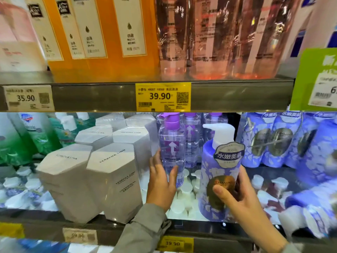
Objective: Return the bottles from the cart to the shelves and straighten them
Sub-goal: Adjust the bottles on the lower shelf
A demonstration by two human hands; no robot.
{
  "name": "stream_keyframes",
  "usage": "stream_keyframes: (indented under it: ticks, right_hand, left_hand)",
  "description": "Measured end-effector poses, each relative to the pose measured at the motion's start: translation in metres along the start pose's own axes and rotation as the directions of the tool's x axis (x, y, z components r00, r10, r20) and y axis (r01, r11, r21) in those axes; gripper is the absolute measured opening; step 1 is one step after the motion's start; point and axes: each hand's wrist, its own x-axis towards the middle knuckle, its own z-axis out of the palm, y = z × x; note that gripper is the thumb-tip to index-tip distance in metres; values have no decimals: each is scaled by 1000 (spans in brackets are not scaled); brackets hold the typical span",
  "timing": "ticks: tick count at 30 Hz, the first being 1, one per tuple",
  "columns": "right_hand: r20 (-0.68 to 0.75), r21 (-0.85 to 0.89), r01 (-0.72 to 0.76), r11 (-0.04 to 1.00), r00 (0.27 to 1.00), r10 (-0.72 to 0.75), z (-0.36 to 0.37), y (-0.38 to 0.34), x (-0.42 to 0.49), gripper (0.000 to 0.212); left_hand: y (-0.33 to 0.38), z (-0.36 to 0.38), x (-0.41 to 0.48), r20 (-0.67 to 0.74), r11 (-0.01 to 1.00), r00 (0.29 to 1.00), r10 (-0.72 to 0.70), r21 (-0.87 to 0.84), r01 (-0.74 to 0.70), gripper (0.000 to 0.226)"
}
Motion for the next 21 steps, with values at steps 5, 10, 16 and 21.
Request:
stream_keyframes:
  ticks: [5, 10, 16, 21]
  right_hand:
    - [-90, -38, -15, 999, 996, 12, 10, -3, -3, 61]
    - [-121, -91, -25, 996, 992, 14, 16, -11, -7, 84]
    - [-170, -87, -69, 994, 984, 53, 20, -14, -10, 85]
    - [-175, -169, -109, 980, 981, 79, 20, -11, -14, 69]
  left_hand:
    - [-5, 5, 2, 24, 998, 998, -62, 3, 62, 88]
    - [0, 6, 2, 68, 985, 986, -152, -78, 157, 88]
    - [-7, 2, 9, 39, 971, 971, -237, -35, 238, 75]
    - [-12, 3, 8, 44, 969, 969, -241, -37, 243, 77]
